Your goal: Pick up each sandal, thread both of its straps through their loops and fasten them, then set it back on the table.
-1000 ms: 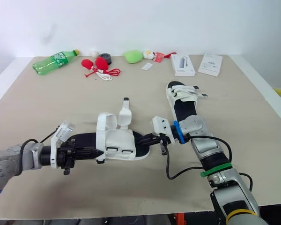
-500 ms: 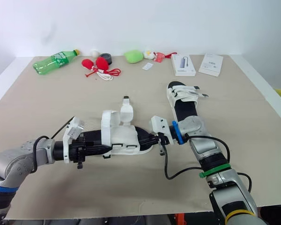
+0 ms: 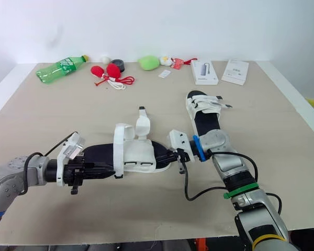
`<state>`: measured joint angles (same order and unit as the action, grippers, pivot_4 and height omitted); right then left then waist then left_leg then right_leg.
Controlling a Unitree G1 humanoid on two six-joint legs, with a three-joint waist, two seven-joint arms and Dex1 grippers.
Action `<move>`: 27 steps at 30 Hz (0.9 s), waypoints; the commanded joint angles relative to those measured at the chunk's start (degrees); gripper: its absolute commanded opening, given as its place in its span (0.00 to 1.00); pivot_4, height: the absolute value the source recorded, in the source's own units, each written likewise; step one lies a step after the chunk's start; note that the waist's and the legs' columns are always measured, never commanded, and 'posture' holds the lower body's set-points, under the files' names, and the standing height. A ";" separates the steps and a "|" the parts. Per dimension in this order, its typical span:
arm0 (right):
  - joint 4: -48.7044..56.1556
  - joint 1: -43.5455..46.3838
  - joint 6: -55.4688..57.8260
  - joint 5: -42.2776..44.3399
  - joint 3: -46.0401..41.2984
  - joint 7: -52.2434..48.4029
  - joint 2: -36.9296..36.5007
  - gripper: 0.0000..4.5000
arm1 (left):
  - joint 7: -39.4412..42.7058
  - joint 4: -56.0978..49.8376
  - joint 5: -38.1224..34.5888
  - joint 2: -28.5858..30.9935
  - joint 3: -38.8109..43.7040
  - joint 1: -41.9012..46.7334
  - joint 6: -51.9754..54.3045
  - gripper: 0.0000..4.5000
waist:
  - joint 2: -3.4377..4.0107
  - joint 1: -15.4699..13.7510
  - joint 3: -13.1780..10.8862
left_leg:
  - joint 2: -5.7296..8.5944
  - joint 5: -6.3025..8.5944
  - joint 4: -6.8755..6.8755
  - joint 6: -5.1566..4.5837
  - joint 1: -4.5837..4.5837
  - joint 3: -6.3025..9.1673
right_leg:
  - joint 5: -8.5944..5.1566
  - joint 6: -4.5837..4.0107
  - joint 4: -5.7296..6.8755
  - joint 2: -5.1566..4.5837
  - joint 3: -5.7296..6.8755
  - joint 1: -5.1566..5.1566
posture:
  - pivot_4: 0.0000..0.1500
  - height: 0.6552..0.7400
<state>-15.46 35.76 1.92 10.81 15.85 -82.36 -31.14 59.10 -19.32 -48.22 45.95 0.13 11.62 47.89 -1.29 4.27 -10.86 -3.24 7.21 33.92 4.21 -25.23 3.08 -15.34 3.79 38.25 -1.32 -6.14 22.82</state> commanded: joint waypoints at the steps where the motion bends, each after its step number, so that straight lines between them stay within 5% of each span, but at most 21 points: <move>1: 1.35 -0.20 -0.71 0.01 -0.13 -0.21 -0.34 0.00 | -0.34 -2.33 0.19 -0.90 -0.24 0.27 -0.53 0.18 | 0.00 0.00 0.00 | 0.00 0.00 0.00 0.00 0.00 0.00 | 0.00 0.00 0.00 0.00 0.00 0.00 | 1.00 1.00; 5: 1.39 -0.38 -0.68 -0.07 -0.13 -0.29 -0.58 0.00 | -0.63 -2.27 1.40 -1.89 -1.23 0.31 -0.96 0.18 | 0.00 0.00 0.00 | 0.00 0.00 0.00 0.00 0.00 0.00 | 0.01 0.02 0.00 0.00 0.00 -0.01 | 1.00 1.00; 8: 1.39 -0.39 -0.58 -0.10 -0.11 -0.37 -0.72 0.00 | -0.54 -2.05 2.16 -2.63 -1.87 0.72 -1.48 0.01 | 0.00 0.00 0.00 | 0.00 0.00 0.00 0.00 0.00 0.00 | 0.01 0.02 0.00 0.00 0.00 -0.01 | 1.00 1.00; 13: 1.46 -0.45 -0.53 -0.10 -0.12 -0.45 -0.88 0.00 | -0.22 -1.84 1.64 -2.88 -1.65 0.67 -0.84 0.01 | 0.00 0.00 0.00 | 0.00 0.00 0.00 0.00 0.00 0.00 | 0.02 0.04 0.00 0.00 0.00 -0.01 | 1.00 1.00; 20: 1.68 -0.60 -0.46 0.00 -0.23 -0.40 -1.01 0.00 | -0.83 3.87 -16.94 -2.76 7.60 6.53 12.05 0.01 | 0.00 0.00 0.00 | 0.00 0.00 0.00 0.00 0.00 0.00 | 0.02 0.04 0.00 0.00 0.00 -0.01 | 1.00 1.00; 27: 1.66 -0.50 -0.39 -0.09 -0.26 -0.07 -1.09 0.00 | -8.98 10.83 -19.81 -8.30 9.45 15.23 14.14 0.01 | 0.00 -0.09 0.00 | 0.01 0.00 0.02 0.00 0.01 0.03 | 0.09 0.18 0.01 0.00 0.04 -0.04 | 1.00 1.00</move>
<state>-15.04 35.34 1.87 10.91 15.78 -82.38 -31.78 55.52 -11.64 -65.91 41.11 8.32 21.74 61.06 -1.30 4.18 -10.86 -3.21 7.21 33.95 4.20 -25.22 3.14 -15.22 4.04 38.27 -1.32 -6.07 22.76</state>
